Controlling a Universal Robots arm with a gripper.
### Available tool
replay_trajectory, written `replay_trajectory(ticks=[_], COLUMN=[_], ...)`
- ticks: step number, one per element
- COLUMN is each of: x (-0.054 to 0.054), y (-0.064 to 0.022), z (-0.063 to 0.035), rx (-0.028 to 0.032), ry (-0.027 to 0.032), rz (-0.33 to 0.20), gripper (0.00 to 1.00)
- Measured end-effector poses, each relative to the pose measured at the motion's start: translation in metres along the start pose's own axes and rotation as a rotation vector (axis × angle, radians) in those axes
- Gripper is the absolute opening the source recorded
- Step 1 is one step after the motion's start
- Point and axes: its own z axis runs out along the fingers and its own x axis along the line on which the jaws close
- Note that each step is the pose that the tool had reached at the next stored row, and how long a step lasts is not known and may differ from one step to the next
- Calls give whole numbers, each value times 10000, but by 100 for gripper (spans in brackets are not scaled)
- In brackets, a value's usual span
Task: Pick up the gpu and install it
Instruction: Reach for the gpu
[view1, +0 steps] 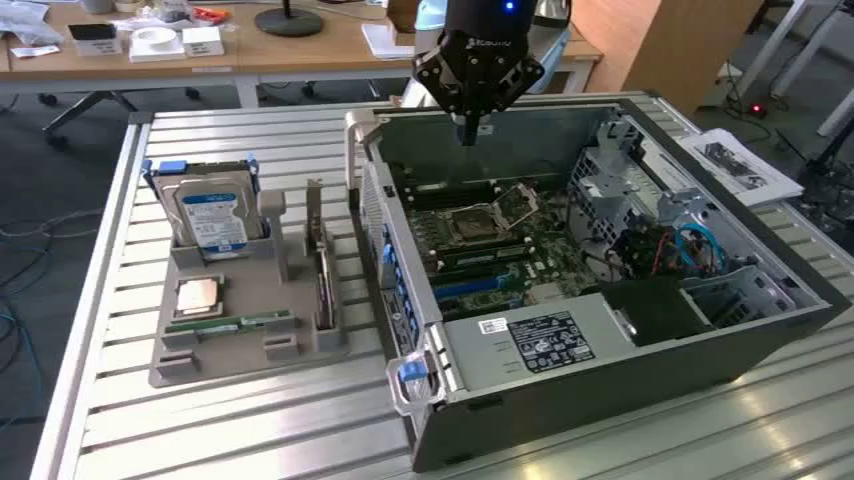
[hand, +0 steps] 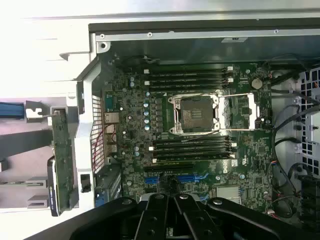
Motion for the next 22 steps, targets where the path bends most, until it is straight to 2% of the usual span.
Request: replay_trajectory(ticks=[13, 22], x=[4, 144], y=[0, -11], z=[0, -3], rx=[-1, 0], ry=[-1, 0], rz=[1, 0], gripper=[11, 11])
